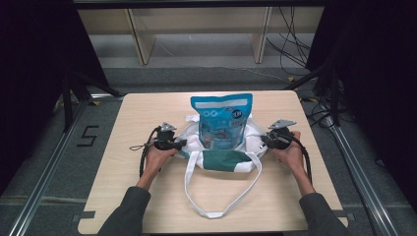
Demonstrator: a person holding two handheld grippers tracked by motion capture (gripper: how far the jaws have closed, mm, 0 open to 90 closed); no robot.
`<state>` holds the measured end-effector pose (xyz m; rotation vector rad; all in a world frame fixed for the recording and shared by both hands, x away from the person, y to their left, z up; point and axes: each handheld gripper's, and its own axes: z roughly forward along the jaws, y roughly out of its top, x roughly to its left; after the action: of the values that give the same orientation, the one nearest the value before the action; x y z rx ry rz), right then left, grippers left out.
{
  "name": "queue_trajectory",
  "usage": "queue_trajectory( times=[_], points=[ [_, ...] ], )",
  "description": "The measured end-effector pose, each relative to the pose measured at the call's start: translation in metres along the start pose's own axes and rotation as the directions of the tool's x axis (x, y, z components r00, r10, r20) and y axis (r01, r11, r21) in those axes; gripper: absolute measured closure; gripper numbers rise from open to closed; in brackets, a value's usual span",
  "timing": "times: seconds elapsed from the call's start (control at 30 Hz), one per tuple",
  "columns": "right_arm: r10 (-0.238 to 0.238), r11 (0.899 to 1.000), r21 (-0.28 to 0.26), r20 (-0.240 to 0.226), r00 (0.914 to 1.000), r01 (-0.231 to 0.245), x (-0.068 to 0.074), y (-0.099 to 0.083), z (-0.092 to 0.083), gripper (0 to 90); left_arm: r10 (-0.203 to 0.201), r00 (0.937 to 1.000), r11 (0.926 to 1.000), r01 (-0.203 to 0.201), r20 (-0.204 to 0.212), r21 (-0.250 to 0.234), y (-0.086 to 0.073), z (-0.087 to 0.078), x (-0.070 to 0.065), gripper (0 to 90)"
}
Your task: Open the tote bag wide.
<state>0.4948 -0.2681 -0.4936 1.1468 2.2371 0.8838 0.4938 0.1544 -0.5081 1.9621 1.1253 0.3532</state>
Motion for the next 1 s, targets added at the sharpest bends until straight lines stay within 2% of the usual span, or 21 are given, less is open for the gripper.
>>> queue_trajectory(
  times=[0.07, 0.1, 0.13, 0.17, 0.2, 0.27, 0.3, 0.33, 0.43, 0.5, 0.53, 0.57, 0.6, 0.63, 0.67, 0.7, 0.83, 0.9, 0.93, 0.97, 1.0],
  points=[
    [0.014, 1.000, -0.010, -0.019, 0.9997, -0.015, -0.007, 0.000, -0.003, 61.8, -0.009, 0.9999, 1.0000, 0.009, -0.007, -0.002, 0.004, -0.006, -0.001, 54.0],
    [0.054, 0.999, -0.001, -0.027, 0.9982, -0.054, -0.007, 0.000, -0.006, 59.6, -0.007, 0.9999, 1.0000, 0.007, -0.013, -0.002, 0.006, -0.009, -0.002, 49.8],
    [0.039, 0.999, -0.024, -0.027, 0.9989, -0.040, -0.010, 0.001, -0.008, 57.7, -0.001, 0.9997, 1.0000, 0.001, -0.025, 0.001, 0.008, -0.012, -0.003, 45.2],
    [0.048, 0.998, -0.032, -0.034, 0.9983, -0.049, -0.012, 0.002, -0.011, 55.4, 0.019, 0.9995, 0.9997, -0.019, -0.027, 0.015, 0.011, -0.016, -0.004, 42.9],
    [0.060, 0.997, -0.037, -0.030, 0.9978, -0.061, -0.012, 0.003, -0.016, 53.9, 0.016, 0.9996, 0.9999, -0.016, -0.021, -0.002, 0.013, -0.019, -0.006, 41.3],
    [0.051, 0.996, -0.070, -0.032, 0.9982, -0.053, -0.014, 0.006, -0.024, 52.4, 0.004, 0.9999, 0.9992, -0.005, -0.013, -0.039, 0.018, -0.024, -0.011, 38.7],
    [0.075, 0.994, -0.078, -0.041, 0.9964, -0.078, -0.013, 0.008, -0.030, 52.1, 0.009, 0.9997, 0.9986, -0.011, -0.022, -0.052, 0.020, -0.027, -0.013, 38.4],
    [0.065, 0.994, -0.084, -0.041, 0.9970, -0.069, -0.014, 0.010, -0.034, 51.8, 0.015, 0.9995, 0.9980, -0.017, -0.029, -0.060, 0.022, -0.030, -0.015, 37.9],
    [0.086, 0.988, -0.127, -0.059, 0.9945, -0.093, -0.011, 0.015, -0.046, 51.5, 0.008, 0.9996, 0.9951, -0.011, -0.028, -0.098, 0.027, -0.037, -0.018, 37.9],
    [0.065, 0.987, -0.145, -0.062, 0.9960, -0.073, -0.009, 0.018, -0.049, 51.4, 0.020, 0.9995, 0.9948, -0.022, -0.026, -0.100, 0.028, -0.040, -0.021, 38.5],
    [0.057, 0.990, -0.127, -0.073, 0.9957, -0.066, -0.007, 0.020, -0.052, 51.3, 0.011, 0.9997, 0.9935, -0.013, -0.024, -0.113, 0.028, -0.040, -0.022, 38.6],
    [0.051, 0.988, -0.139, -0.083, 0.9953, -0.062, -0.005, 0.021, -0.052, 51.2, 0.010, 0.9996, 0.9936, -0.013, -0.027, -0.112, 0.029, -0.041, -0.023, 38.6],
    [0.058, 0.988, -0.139, -0.083, 0.9948, -0.069, -0.001, 0.022, -0.053, 50.8, 0.025, 0.9988, 0.9944, -0.029, -0.041, -0.101, 0.029, -0.043, -0.023, 38.3],
    [0.036, 0.990, -0.135, -0.083, 0.9959, -0.047, 0.000, 0.023, -0.053, 50.3, 0.027, 0.9988, 0.9937, -0.031, -0.041, -0.107, 0.029, -0.044, -0.024, 37.9],
    [0.036, 0.989, -0.139, -0.082, 0.9960, -0.048, 0.003, 0.023, -0.053, 49.8, 0.011, 0.9992, 0.9925, -0.015, -0.038, -0.122, 0.030, -0.045, -0.026, 37.5],
    [0.033, 0.990, -0.135, -0.083, 0.9960, -0.044, 0.004, 0.024, -0.054, 49.4, 0.023, 0.9992, 0.9928, -0.027, -0.033, -0.117, 0.030, -0.048, -0.026, 37.4],
    [0.009, 0.989, -0.146, -0.094, 0.9955, -0.023, 0.009, 0.026, -0.060, 48.7, 0.026, 0.9994, 0.9891, -0.029, -0.022, -0.145, 0.032, -0.056, -0.034, 37.0],
    [0.010, 0.989, -0.149, -0.101, 0.9949, -0.025, 0.012, 0.026, -0.064, 48.0, 0.042, 0.9988, 0.9898, -0.045, -0.024, -0.135, 0.032, -0.060, -0.038, 35.9],
    [-0.005, 0.989, -0.150, -0.099, 0.9950, -0.010, 0.012, 0.026, -0.065, 47.6, 0.058, 0.9981, 0.9908, -0.060, -0.022, -0.122, 0.032, -0.062, -0.038, 35.4],
    [0.003, 0.990, -0.142, -0.108, 0.9941, -0.019, 0.015, 0.026, -0.067, 47.3, 0.055, 0.9982, 0.9901, -0.058, -0.021, -0.128, 0.031, -0.062, -0.040, 35.2],
    [-0.009, 0.988, -0.154, -0.101, 0.9949, -0.007, 0.016, 0.026, -0.067, 47.0, 0.073, 0.9971, 0.9907, -0.075, -0.020, -0.114, 0.030, -0.064, -0.040, 34.8]
  ],
)
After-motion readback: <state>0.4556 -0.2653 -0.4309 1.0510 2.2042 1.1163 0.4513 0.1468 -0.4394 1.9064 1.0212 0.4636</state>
